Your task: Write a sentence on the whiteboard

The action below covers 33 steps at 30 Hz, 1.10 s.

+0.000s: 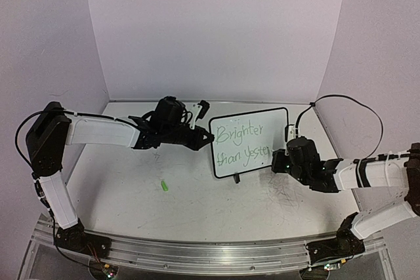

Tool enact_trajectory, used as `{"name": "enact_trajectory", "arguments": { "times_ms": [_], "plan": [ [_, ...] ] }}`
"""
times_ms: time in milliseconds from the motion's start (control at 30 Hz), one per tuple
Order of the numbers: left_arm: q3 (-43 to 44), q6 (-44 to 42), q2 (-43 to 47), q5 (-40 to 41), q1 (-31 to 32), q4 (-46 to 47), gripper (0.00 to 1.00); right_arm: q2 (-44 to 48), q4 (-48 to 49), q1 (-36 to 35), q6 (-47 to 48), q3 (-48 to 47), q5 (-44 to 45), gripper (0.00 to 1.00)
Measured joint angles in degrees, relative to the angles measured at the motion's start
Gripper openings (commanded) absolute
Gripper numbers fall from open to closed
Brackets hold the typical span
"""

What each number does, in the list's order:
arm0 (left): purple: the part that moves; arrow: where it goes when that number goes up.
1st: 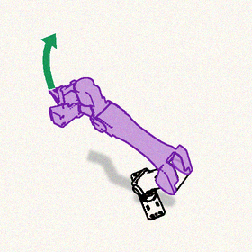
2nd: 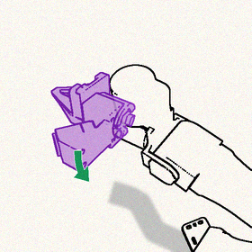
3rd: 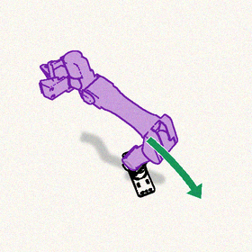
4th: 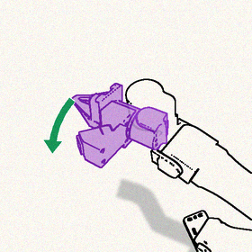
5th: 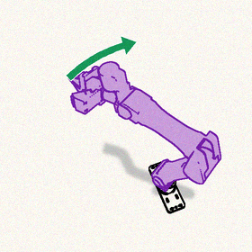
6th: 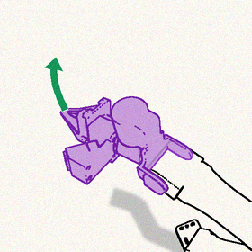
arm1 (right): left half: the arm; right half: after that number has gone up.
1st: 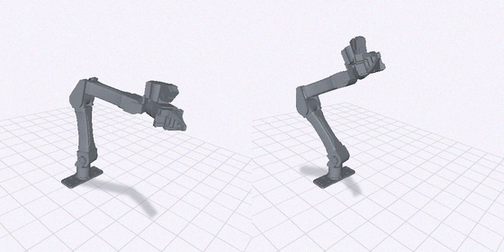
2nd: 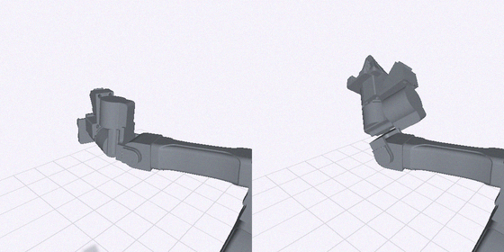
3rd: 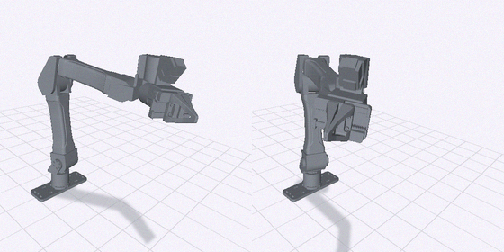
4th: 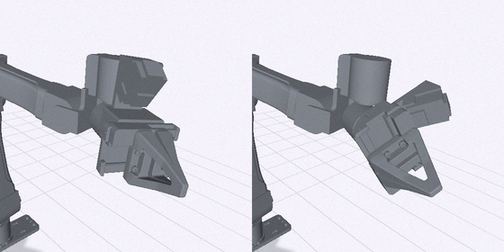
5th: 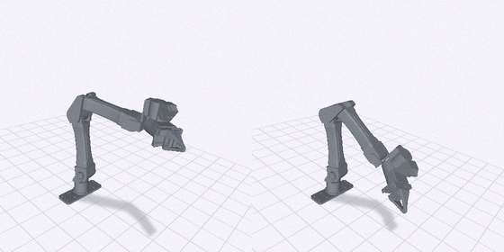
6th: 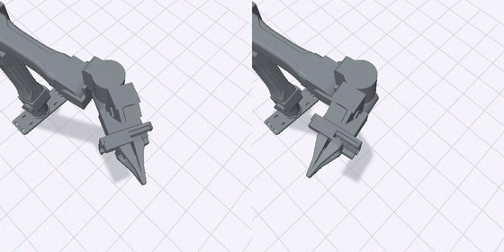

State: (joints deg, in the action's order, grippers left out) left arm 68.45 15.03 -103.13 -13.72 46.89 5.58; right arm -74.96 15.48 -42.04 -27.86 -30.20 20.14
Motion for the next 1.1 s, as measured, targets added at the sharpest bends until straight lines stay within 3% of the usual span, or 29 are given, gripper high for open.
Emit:
{"name": "enact_trajectory", "arguments": {
  "times_ms": [1100],
  "plan": [
    [0.00,0.22,0.00,0.33,-0.07,-0.02,0.00,-1.44,-2.67,0.00,-5.59,0.80,-1.65,0.00]
  ]
}}
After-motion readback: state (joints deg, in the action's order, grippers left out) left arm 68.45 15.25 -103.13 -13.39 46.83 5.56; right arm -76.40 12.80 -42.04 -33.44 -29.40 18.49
